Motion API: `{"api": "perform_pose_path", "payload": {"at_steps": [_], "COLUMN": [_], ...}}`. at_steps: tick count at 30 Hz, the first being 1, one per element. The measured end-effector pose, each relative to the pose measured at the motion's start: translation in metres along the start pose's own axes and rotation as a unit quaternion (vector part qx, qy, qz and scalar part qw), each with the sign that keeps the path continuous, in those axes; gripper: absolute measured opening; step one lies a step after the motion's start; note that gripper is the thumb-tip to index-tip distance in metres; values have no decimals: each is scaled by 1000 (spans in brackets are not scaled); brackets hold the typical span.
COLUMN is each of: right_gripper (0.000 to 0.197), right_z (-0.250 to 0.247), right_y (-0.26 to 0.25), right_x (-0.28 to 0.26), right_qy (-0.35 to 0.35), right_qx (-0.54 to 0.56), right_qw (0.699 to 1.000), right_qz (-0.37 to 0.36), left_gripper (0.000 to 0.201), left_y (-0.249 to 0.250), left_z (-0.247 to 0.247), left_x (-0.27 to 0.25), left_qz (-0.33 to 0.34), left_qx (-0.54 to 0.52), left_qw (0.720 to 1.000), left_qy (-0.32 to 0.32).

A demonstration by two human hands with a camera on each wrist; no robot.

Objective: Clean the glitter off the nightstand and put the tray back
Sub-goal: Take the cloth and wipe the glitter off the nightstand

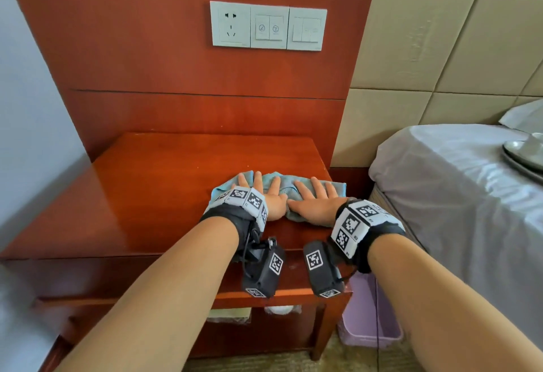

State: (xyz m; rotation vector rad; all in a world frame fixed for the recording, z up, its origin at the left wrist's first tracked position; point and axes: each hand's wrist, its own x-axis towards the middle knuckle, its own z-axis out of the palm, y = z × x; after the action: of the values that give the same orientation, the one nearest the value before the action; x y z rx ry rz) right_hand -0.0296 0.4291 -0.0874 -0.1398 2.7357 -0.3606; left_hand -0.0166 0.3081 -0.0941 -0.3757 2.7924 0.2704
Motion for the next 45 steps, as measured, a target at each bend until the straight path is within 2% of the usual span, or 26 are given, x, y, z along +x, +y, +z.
{"api": "perform_pose_path", "payload": {"at_steps": [8, 23, 27, 32, 35, 39, 45], "right_gripper": [66, 68, 67, 64, 62, 61, 64], "right_z": [-30, -85, -92, -86, -77, -63, -26], "right_y": [-10, -32, -41, -44, -50, -80, -159], "right_x": [53, 191, 210, 208, 202, 195, 198], "right_qy": [-29, -72, -73, -55, -46, -34, -38], "right_qx": [-26, -34, -6, 26, 41, 12, 19], "right_qw": [999, 997, 997, 998, 998, 999, 999], "right_qz": [0, -22, -10, 7, 15, 7, -10], "left_gripper": [58, 59, 58, 57, 57, 57, 57], "left_y": [9, 17, 13, 5, -7, -41, -123], "left_z": [-31, -64, -71, -63, -65, -68, -85], "left_x": [46, 191, 209, 212, 206, 197, 191], "left_qz": [5, -20, -14, 6, 27, 35, -8], "left_qx": [18, -18, -8, -27, -24, -24, -28], "left_qw": [1000, 1000, 1000, 1000, 999, 999, 1000], "left_qy": [-8, 8, -3, 7, -1, 18, 1]}}
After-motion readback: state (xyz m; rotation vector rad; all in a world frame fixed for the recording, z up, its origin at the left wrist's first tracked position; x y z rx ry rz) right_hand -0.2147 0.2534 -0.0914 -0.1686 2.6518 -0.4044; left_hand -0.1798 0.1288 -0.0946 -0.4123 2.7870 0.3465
